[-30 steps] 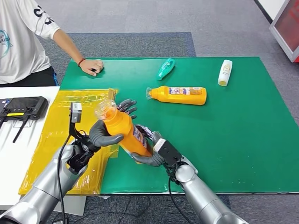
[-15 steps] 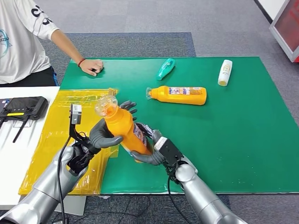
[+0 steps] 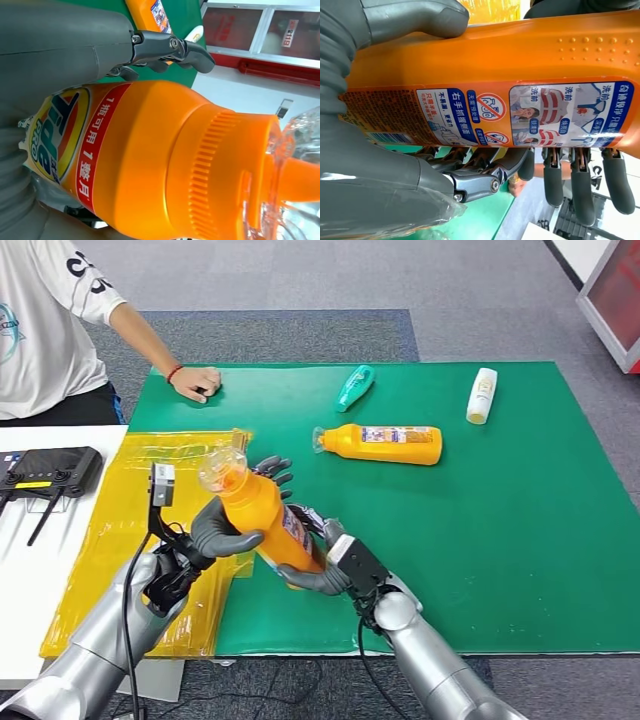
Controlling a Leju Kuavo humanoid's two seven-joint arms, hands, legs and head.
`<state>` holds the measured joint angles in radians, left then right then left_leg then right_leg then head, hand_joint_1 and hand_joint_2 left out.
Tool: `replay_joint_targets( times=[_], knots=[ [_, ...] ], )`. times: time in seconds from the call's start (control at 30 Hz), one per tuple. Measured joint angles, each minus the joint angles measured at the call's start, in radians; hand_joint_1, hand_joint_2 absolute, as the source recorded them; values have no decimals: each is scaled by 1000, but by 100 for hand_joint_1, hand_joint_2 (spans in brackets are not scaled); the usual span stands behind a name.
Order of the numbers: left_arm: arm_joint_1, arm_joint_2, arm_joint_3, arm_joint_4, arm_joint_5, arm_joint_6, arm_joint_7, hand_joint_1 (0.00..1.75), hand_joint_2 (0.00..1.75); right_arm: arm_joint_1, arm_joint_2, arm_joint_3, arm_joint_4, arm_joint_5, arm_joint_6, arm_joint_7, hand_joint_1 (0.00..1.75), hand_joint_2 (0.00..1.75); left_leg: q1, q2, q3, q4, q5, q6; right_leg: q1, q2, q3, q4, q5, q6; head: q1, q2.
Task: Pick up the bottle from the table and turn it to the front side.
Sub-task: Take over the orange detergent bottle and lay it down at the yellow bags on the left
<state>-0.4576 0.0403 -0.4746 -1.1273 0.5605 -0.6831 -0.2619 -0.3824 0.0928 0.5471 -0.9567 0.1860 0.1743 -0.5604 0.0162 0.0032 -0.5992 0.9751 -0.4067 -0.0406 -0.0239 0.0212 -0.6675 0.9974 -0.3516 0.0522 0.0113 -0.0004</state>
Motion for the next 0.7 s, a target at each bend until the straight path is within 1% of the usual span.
replay_joint_targets(
  times=[0.1,0.3,0.5,0.53,0.57,0.67,0.7],
  knots=[
    [-1,0,0,0,-18,4,-1,0,175,0,3,2,0,7,-9,0,175,175,0,0,0,0,0,0,0,0,0,0,0,0,0,0],
    [-2,-3,0,0,-55,34,-5,0,175,-1,7,16,0,60,-56,13,175,175,0,0,0,0,0,0,0,0,0,0,0,0,0,0],
    [-3,-4,0,1,-59,38,-9,0,175,-1,8,26,0,69,-64,16,175,175,0,0,0,0,0,0,0,0,0,0,0,0,0,0],
    [-3,-4,0,1,-59,39,-9,1,175,-1,8,26,0,69,-64,16,175,175,0,0,0,0,0,0,0,0,0,0,0,0,0,0],
    [-4,-4,0,1,-59,39,-9,7,175,-1,8,27,0,69,-64,16,175,175,0,0,0,0,0,0,0,0,0,0,0,0,0,0],
    [-5,-5,0,2,-59,39,-9,137,175,-1,8,27,0,69,-65,16,175,175,0,0,0,0,0,0,0,0,0,0,0,0,0,0],
    [-5,-5,0,2,-59,39,-9,175,175,-1,8,27,0,69,-65,16,175,175,0,0,0,0,0,0,0,0,0,0,0,0,0,0]
  ],
)
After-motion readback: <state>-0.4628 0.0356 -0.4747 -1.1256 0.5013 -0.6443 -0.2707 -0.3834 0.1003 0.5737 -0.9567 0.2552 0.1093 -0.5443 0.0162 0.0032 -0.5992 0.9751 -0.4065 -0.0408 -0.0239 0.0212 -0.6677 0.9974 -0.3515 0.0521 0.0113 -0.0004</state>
